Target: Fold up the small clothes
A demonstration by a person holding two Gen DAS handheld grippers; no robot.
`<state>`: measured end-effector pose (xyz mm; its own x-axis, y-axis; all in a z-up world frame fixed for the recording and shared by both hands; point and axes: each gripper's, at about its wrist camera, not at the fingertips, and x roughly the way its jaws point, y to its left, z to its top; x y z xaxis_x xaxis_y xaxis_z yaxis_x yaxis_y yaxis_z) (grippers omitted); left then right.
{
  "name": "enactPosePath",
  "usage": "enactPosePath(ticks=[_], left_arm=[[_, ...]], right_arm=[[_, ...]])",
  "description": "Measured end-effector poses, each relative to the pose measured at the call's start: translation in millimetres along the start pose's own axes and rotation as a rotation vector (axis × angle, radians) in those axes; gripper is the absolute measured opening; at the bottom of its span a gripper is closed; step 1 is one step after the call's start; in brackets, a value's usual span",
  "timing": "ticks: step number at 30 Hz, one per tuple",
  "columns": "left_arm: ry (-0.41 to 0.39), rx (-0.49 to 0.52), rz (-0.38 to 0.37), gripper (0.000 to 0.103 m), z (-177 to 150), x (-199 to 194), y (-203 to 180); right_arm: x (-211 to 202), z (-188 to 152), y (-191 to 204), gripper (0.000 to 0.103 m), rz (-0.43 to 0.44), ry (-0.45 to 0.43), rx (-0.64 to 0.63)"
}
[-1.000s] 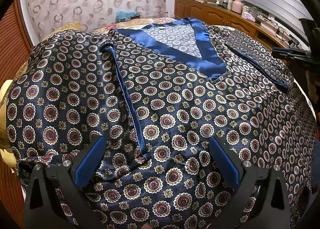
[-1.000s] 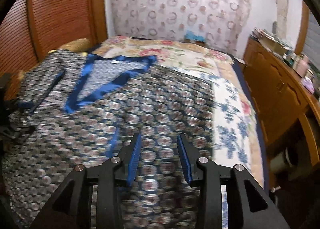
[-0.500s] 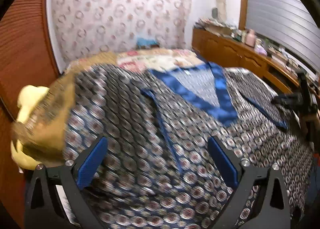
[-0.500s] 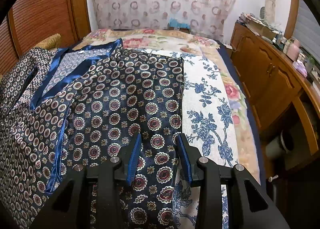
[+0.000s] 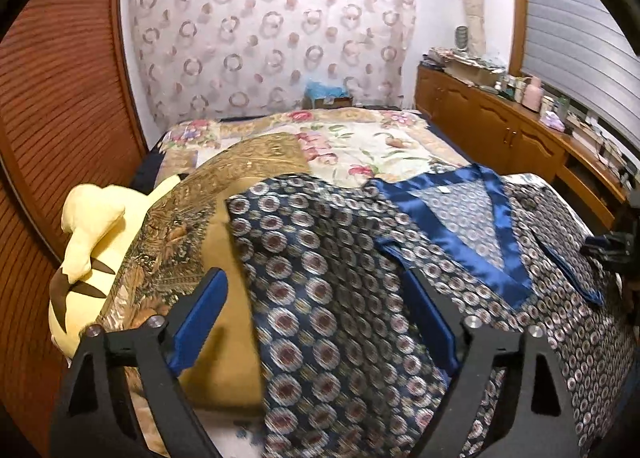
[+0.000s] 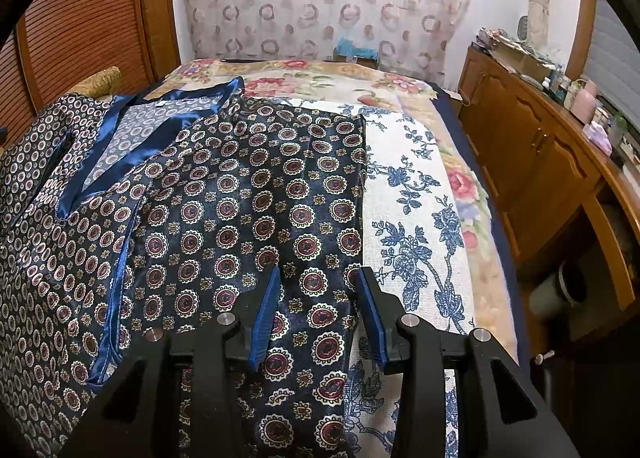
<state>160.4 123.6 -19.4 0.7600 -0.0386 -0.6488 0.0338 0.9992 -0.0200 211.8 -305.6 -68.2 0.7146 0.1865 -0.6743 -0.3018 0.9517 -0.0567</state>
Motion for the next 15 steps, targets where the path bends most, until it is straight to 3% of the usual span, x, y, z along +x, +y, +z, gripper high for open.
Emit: enactPosePath(ticks=[3,10,15], left_arm=[[0.03,-0.052,-0.022,0.073,5.8,14.7,12.9],[0.086,-0.141,-0.022,0.07,15.8,45.4,38.1],[0.123,-0.181,-0.068,0.061,21.9,59.7,42.5]], right_arm=[[0.4,0.2,-0.7,0.041,0.004,0.0,0.002],[0.6,0.3,-1.0,0.041,0.005,0.0,0.003],[0.6,0.3,-1.1,0.041,0.004,-0.001,0.002]])
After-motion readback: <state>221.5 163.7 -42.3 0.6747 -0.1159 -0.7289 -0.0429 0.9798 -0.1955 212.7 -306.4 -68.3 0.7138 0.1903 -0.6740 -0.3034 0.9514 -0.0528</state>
